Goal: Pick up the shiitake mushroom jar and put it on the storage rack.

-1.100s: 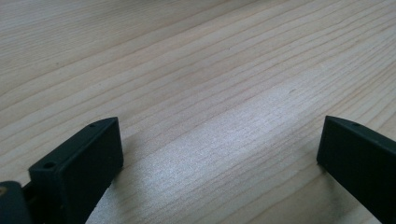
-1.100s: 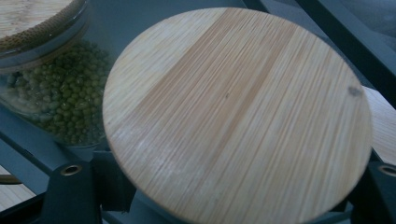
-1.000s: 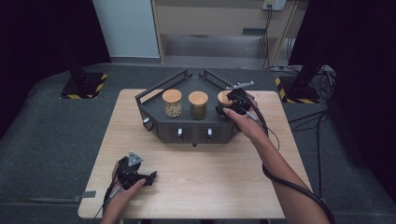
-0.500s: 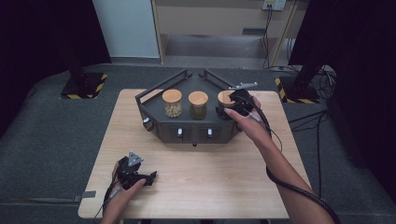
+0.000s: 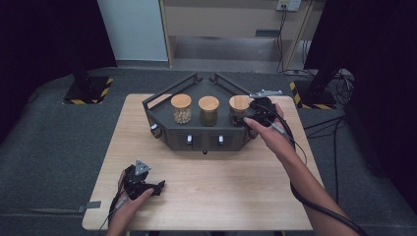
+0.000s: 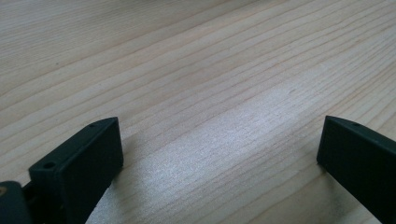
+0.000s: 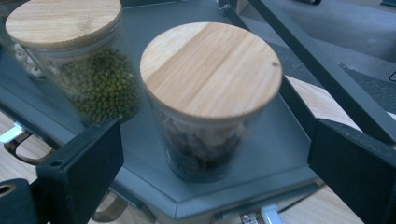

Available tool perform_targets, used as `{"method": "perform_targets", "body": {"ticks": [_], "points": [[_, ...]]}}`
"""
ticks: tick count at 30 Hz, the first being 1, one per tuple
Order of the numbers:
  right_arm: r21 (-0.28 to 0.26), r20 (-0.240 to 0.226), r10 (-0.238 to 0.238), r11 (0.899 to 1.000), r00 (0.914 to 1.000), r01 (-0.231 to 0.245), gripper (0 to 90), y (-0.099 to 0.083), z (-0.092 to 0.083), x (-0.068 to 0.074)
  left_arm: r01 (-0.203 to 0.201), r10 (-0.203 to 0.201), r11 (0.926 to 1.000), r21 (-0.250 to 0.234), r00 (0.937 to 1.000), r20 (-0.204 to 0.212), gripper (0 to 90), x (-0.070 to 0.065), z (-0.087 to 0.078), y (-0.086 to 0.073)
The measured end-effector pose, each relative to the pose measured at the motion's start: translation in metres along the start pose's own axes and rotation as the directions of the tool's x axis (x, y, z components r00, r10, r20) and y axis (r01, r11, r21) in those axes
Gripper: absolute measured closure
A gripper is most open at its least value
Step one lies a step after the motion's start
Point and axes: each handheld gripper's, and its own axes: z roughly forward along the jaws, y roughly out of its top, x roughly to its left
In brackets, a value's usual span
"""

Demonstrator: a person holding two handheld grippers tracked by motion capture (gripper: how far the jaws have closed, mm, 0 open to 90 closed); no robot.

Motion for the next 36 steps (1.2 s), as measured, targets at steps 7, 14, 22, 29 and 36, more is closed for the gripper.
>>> {"method": "perform_targets", "body": {"ticks": [7,14,22,29,36], "points": [[-0.023,0.005,0.001,1.000,1.0000,-0.001,1.9,-0.018,-0.013,-0.003,0.000,0.000,1.0000,0.001,1.0000,-0.001,0.0,0.000,0.000,0.000],[-0.036,-0.009,0.004,0.999,0.9999,-0.005,2.0,-0.034,-0.019,-0.003,0.000,0.000,1.0000,0.001,1.0000,-0.001,0.0,0.000,0.000,0.000],[-0.036,-0.027,0.006,0.999,0.9996,-0.007,2.1,-0.052,-0.026,-0.002,0.000,0.000,1.0000,0.001,1.0000,-0.001,0.0,0.000,0.000,0.000],[-0.030,-0.032,0.004,1.000,0.9995,-0.005,2.2,-0.071,-0.030,-0.002,0.000,0.000,1.0000,0.000,1.0000,-0.001,0.0,0.000,0.000,0.000],[-0.019,-0.045,0.010,1.000,0.9989,-0.011,2.2,-0.086,-0.031,-0.003,0.000,0.000,1.0000,0.000,1.0000,-0.001,0.0,0.000,0.000,0.000]]}}
